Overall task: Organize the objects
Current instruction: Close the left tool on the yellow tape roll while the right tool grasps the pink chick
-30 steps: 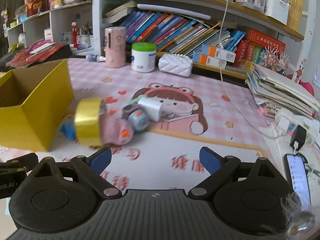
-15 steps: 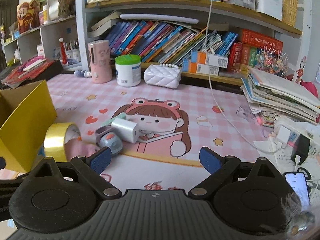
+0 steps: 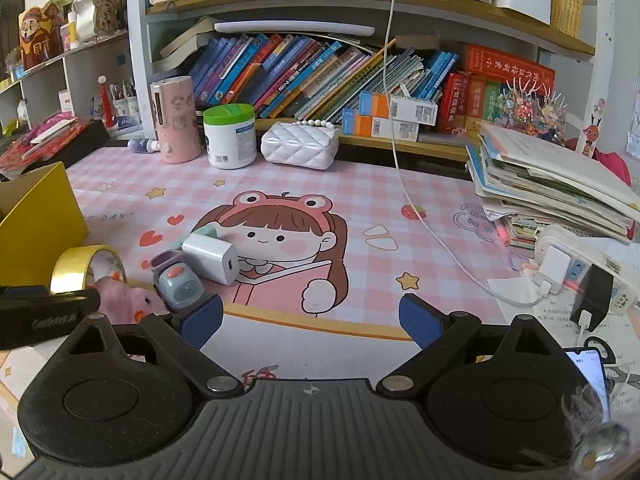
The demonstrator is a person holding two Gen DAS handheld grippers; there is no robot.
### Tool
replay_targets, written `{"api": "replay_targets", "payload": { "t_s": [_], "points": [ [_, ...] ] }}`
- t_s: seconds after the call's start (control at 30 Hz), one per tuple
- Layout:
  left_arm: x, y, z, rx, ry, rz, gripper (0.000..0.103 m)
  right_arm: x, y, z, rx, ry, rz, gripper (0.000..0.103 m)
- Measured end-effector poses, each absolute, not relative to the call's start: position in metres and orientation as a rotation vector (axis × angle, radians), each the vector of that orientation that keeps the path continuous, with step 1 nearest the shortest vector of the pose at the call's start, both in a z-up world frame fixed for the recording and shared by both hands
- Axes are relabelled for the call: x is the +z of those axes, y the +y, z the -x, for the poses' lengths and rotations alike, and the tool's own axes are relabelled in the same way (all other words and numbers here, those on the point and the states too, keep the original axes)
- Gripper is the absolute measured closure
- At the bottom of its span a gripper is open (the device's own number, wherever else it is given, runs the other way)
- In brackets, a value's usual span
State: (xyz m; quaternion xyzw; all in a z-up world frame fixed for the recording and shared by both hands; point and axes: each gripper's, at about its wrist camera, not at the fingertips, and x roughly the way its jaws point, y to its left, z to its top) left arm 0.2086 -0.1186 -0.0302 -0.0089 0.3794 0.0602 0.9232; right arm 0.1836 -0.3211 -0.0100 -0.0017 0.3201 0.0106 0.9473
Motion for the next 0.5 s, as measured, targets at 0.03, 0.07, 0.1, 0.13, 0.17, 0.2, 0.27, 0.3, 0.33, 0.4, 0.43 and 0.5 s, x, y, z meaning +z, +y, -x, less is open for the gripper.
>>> {"api": "replay_targets", "payload": {
  "t_s": [0.03, 0.07, 0.1, 0.13, 0.17, 0.2, 0.27, 0.3, 0.33, 0.4, 0.43, 0.5],
  "points": [
    [-0.031, -0.117, -0.211, 0.116, 0.78, 0.031, 0.051, -0.011, -0.321, -0.184, 0.028, 0.654, 0.006, 0.008],
    [-0.031, -0.117, -0.214, 0.1, 0.777, 0.043, 0.061, -0.011, -0.321, -0.185, 0.034, 0.657, 0.01, 0.008],
    [-0.029, -0.116, -0.216, 0.083, 0.779, 0.053, 0.063, -0.011, -0.321, -0.185, 0.042, 0.659, 0.016, 0.008],
    [-0.027, -0.117, -0.217, 0.081, 0.788, 0.054, 0.064, -0.012, -0.319, -0.186, 0.048, 0.659, 0.022, 0.008],
    [-0.026, -0.117, -0.218, 0.079, 0.79, 0.059, 0.064, -0.012, -0.318, -0.186, 0.056, 0.659, 0.027, 0.008],
    [-0.023, -0.117, -0.216, 0.069, 0.785, 0.069, 0.064, -0.011, -0.317, -0.187, 0.064, 0.658, 0.03, 0.008],
    [-0.017, -0.115, -0.212, 0.055, 0.775, 0.09, 0.064, -0.011, -0.314, -0.188, 0.083, 0.657, 0.031, 0.008],
    [-0.013, -0.114, -0.209, 0.05, 0.763, 0.104, 0.064, -0.012, -0.313, -0.19, 0.094, 0.66, 0.03, 0.008],
    [-0.009, -0.112, -0.205, 0.04, 0.748, 0.118, 0.065, -0.012, -0.311, -0.191, 0.104, 0.665, 0.03, 0.008],
    [-0.002, -0.11, -0.2, 0.018, 0.728, 0.13, 0.065, -0.015, -0.306, -0.195, 0.13, 0.688, 0.032, 0.008],
    [-0.001, -0.109, -0.199, 0.015, 0.725, 0.132, 0.065, -0.017, -0.303, -0.196, 0.145, 0.7, 0.034, 0.008],
    [-0.001, -0.105, -0.198, 0.023, 0.728, 0.142, 0.065, -0.018, -0.295, -0.197, 0.18, 0.711, 0.044, 0.008]
  ]
}}
